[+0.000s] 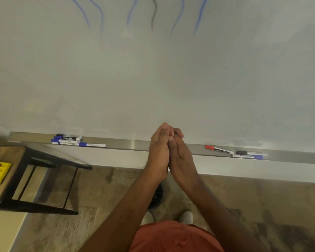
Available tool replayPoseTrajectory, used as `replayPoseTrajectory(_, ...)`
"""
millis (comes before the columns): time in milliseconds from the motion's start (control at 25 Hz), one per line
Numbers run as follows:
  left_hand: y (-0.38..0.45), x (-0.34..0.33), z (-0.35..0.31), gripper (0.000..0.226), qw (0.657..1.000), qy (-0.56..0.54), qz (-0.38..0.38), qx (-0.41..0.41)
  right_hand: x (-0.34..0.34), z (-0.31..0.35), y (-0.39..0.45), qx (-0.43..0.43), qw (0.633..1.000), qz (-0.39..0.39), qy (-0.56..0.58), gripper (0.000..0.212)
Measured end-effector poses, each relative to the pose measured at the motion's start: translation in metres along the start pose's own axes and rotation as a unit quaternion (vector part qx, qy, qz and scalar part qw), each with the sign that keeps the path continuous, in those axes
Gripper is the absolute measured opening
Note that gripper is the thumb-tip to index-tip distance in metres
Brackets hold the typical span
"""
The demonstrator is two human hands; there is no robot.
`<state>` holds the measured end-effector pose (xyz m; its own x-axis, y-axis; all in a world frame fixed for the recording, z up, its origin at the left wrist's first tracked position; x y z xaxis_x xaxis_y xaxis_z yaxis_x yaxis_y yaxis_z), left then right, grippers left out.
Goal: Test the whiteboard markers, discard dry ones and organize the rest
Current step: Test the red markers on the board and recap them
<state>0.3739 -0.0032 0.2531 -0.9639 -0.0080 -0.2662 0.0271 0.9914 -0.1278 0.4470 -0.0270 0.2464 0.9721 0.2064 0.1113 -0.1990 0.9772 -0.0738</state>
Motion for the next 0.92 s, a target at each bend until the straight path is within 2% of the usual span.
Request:
replayPoseTrajectory(200,-0.010,0.022,-0.008,0.040,0.999,-0.006,0.041,-0.008,-0.021,0.008,-0.004,0.007,1.000,-0.001,-0.009,0.034)
replayPoseTrajectory(400,-0.001,0.033,-0.026,0.037,0.998,0.023,0.056,-0.018,-0.017,0.016,-0.012,-0.002,1.000,-0.029,-0.001,0.004)
replayPoseTrajectory(440,0.003,0.033,-0.033,0.037,0.997,0.034,0.055,-0.029,-0.012,0.020,-0.013,0.003,0.999,-0.035,-0.001,0.004)
replayPoseTrajectory(560,0.016,0.031,-0.059,0.034,0.994,0.062,0.037,-0.079,0.011,0.043,-0.013,0.039,0.997,-0.058,0.021,0.016)
replayPoseTrajectory(680,0.027,0.024,-0.091,0.031,0.986,0.074,0.024,-0.145,0.040,0.078,-0.012,0.088,0.990,-0.090,0.060,0.015)
replayPoseTrajectory(920,0.042,0.007,-0.159,0.020,0.953,0.105,0.001,-0.284,0.079,0.147,0.005,0.178,0.963,-0.103,0.173,0.055)
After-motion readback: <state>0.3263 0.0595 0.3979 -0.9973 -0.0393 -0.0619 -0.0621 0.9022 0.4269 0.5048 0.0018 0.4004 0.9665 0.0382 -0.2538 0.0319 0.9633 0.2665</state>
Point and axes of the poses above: each hand's wrist, its own y-axis towards the middle knuckle, its own x-axis out of the back of the hand, z = x × y, the point moved 2 cm from there along y, towards the middle knuckle, and after that the axes turned 7 degrees about z, right-handed, at the moved point
